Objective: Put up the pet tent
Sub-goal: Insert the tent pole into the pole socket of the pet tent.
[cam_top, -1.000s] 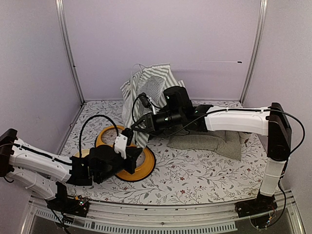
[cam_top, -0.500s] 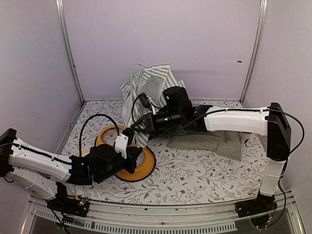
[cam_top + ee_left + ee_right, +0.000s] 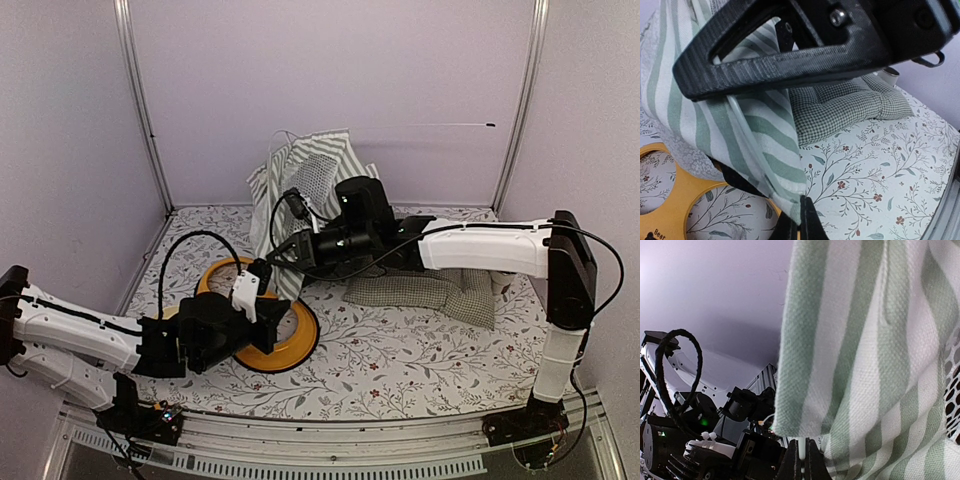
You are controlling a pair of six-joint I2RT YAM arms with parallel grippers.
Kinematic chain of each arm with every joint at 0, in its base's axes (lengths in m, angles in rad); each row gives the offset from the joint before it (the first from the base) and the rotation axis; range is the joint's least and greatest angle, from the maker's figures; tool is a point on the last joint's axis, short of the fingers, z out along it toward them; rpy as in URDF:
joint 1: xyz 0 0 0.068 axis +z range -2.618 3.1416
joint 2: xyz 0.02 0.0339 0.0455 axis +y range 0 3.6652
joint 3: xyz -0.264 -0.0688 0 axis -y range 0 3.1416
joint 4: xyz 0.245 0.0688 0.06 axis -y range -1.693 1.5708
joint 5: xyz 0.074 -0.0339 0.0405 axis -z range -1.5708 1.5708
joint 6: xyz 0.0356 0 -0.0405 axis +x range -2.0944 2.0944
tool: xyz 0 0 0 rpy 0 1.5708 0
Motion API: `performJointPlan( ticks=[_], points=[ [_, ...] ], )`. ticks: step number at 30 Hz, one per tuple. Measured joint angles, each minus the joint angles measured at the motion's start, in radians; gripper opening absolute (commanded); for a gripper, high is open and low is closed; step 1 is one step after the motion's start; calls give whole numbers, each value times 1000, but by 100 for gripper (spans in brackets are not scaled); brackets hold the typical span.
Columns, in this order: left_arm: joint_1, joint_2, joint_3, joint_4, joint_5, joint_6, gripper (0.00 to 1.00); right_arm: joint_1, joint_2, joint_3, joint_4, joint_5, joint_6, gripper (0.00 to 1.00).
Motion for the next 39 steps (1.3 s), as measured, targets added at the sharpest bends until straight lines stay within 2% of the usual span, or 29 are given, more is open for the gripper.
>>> performJointPlan(
  ticks=[13,39],
  points=[
    [41,-3,0,2,71,-1,0,7,2,-2,10,12,2,0],
    [68,-43,-13,-36,89,-31,0,13,3,-29,50,60,-15,0]
  ],
)
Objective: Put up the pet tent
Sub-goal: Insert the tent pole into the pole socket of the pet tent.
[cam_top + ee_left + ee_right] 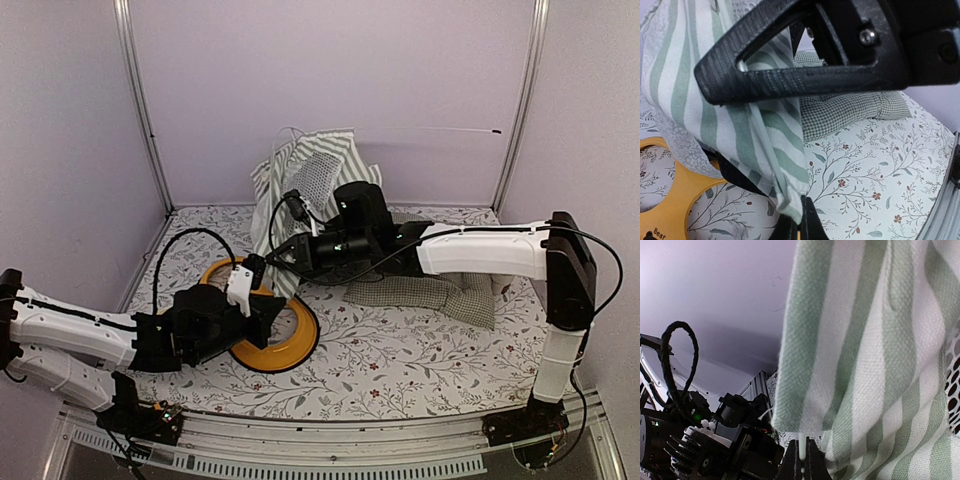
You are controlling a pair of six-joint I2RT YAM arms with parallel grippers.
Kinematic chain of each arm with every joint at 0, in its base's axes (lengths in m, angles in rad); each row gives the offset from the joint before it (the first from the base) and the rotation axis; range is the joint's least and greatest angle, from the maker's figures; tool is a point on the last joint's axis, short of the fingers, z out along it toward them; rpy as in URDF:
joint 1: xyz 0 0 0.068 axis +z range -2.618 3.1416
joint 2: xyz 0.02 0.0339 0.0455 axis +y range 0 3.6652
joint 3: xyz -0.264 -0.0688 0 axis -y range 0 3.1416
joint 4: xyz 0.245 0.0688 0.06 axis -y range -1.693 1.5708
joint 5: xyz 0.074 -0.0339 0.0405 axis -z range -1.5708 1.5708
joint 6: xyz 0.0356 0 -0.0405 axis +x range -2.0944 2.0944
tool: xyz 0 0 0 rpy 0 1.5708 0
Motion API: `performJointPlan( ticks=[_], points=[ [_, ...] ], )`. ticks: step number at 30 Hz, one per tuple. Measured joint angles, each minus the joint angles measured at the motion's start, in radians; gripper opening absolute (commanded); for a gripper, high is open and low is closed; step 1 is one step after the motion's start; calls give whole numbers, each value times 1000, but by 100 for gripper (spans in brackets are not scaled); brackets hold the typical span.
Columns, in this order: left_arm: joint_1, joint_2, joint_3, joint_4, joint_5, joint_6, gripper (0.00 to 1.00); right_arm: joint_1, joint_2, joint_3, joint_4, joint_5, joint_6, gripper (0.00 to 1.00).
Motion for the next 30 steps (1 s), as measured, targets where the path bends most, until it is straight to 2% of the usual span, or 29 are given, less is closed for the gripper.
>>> performJointPlan(
  ticks=[22,30],
  points=[
    [13,17,9,-17,1,0,0,8,-3,-2,-16,42,-35,0],
    [20,16,21,-72,3,3,0,34,-3,-2,-40,92,-74,0]
  ],
)
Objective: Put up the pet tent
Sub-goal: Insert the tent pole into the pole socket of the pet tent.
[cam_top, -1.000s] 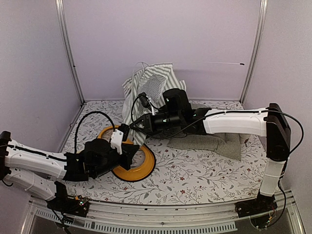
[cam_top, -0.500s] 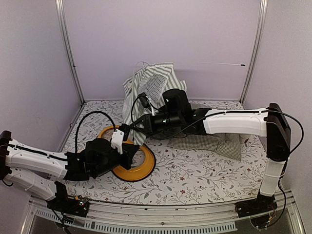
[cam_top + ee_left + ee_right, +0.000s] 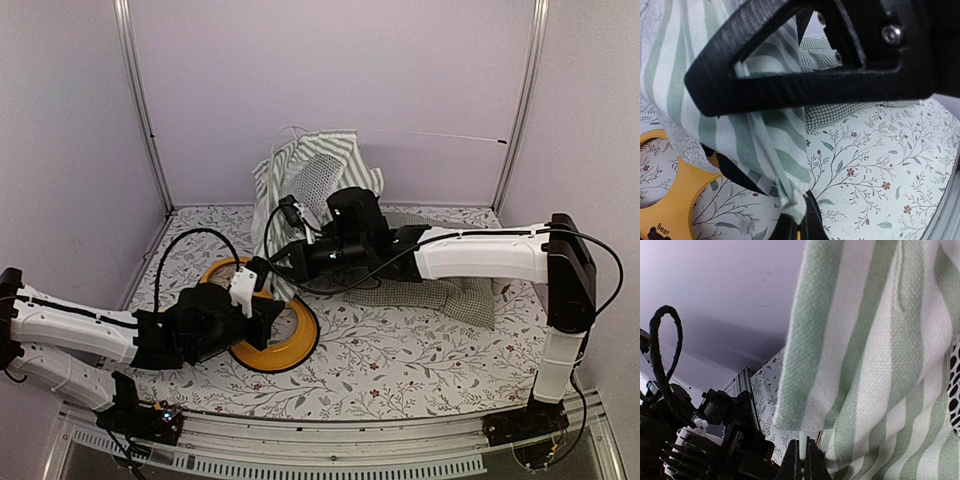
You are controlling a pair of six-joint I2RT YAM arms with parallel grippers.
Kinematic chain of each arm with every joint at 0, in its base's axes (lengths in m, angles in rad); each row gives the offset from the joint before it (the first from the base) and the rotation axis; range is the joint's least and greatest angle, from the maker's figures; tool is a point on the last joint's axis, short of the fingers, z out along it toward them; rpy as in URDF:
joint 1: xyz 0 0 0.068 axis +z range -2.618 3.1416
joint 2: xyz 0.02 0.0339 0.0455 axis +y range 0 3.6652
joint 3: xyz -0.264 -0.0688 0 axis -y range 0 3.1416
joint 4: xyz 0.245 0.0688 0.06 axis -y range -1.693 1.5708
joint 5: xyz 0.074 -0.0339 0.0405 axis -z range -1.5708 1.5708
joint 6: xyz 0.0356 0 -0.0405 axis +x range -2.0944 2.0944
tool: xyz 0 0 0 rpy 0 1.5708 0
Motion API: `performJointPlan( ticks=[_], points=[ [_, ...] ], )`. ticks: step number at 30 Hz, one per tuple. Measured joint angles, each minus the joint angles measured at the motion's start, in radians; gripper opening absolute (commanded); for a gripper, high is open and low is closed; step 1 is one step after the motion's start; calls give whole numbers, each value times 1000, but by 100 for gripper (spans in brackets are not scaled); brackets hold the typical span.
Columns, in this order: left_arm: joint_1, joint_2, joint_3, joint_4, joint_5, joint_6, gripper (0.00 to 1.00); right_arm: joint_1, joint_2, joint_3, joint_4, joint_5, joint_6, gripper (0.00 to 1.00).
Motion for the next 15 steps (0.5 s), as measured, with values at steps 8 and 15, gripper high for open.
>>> performJointPlan(
  ticks=[8,15],
  points=[
    [2,-38,2,-51,6,5,5,18,0,1,0,36,-18,0],
    [14,-98,2,-82,3,-8,12,0,4,10,-25,79,-35,0]
  ],
)
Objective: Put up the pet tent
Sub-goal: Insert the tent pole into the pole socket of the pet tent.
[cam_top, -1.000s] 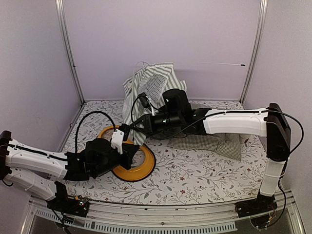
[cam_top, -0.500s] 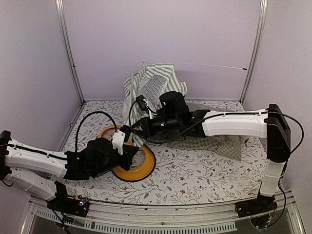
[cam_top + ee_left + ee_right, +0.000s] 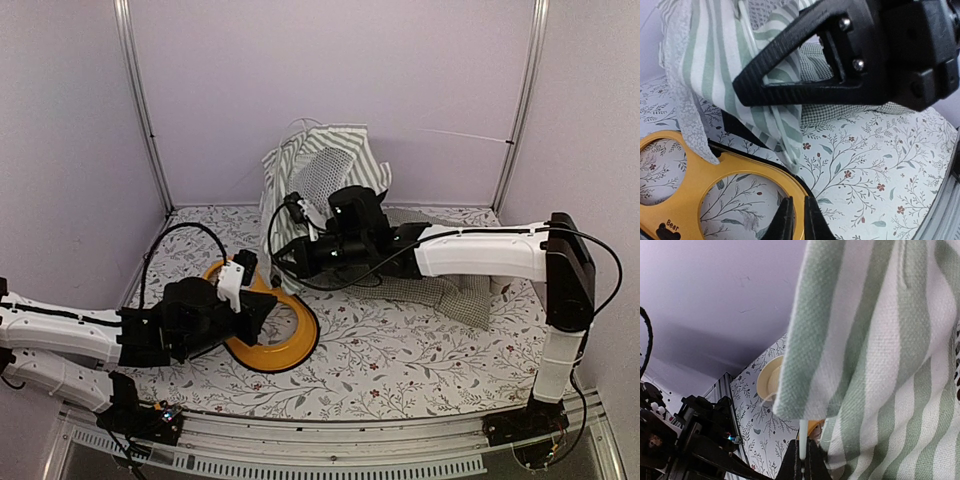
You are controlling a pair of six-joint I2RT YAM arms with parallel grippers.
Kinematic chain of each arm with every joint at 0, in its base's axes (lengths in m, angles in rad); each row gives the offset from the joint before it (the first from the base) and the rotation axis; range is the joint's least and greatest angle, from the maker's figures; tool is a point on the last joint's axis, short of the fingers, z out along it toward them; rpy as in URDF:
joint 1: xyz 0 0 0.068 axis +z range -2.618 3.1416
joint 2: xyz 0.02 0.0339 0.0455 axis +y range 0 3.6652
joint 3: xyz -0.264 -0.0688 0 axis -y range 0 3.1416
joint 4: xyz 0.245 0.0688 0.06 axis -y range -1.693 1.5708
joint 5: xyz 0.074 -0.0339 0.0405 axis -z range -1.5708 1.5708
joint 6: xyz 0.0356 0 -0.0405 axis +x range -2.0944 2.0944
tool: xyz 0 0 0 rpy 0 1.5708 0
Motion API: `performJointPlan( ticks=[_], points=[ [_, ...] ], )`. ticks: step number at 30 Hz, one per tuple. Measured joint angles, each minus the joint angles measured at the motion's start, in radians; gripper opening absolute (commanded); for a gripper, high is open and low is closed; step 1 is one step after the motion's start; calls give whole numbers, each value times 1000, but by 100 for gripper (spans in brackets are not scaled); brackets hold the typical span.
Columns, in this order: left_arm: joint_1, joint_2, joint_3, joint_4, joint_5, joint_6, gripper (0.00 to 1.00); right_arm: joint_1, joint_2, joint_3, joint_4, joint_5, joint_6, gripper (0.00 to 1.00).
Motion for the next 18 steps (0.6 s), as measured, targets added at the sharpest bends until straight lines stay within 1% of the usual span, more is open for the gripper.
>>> performJointPlan(
  ticks=[6,8,16,18],
  points=[
    [21,-44,0,-5,4,-13,13,-15,17,8,-14,20,-5,0],
    [27,-42,0,-9,9,-14,15,-15,21,14,-23,21,-7,0],
    [55,29,7,-9,45,-18,17,-14,26,46,-37,19,-7,0],
    [67,57,21,-9,58,-18,19,-14,26,46,-42,19,-7,0]
  ],
)
